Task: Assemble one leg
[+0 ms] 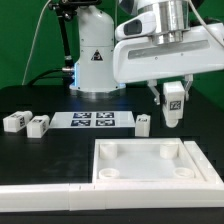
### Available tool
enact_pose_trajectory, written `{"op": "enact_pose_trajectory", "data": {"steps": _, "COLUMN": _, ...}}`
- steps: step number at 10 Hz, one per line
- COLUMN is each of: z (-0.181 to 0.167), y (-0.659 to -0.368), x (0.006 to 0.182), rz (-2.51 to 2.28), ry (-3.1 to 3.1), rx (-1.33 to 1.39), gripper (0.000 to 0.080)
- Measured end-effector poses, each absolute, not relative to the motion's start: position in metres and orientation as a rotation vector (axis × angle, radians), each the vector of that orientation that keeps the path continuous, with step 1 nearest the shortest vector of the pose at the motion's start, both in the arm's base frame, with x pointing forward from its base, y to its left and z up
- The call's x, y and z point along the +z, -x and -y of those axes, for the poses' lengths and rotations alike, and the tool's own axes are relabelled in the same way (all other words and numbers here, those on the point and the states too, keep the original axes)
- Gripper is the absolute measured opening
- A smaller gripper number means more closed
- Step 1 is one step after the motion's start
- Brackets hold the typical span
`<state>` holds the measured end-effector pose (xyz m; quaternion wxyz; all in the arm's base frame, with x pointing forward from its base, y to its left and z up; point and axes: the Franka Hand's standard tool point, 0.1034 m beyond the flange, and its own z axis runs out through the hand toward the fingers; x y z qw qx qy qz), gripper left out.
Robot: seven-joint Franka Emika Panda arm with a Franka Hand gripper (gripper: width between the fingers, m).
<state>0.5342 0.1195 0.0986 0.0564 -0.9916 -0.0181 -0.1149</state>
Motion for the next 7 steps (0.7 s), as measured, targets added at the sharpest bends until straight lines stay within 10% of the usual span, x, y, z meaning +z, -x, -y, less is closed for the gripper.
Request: {"op": "enact_pose_trajectory", "data": {"steps": 7, "z": -0.132, "y": -0.594, "x": 0.098, "rz": 0.209, "ry": 2.983, "rx": -0.431, "gripper": 0.0288}}
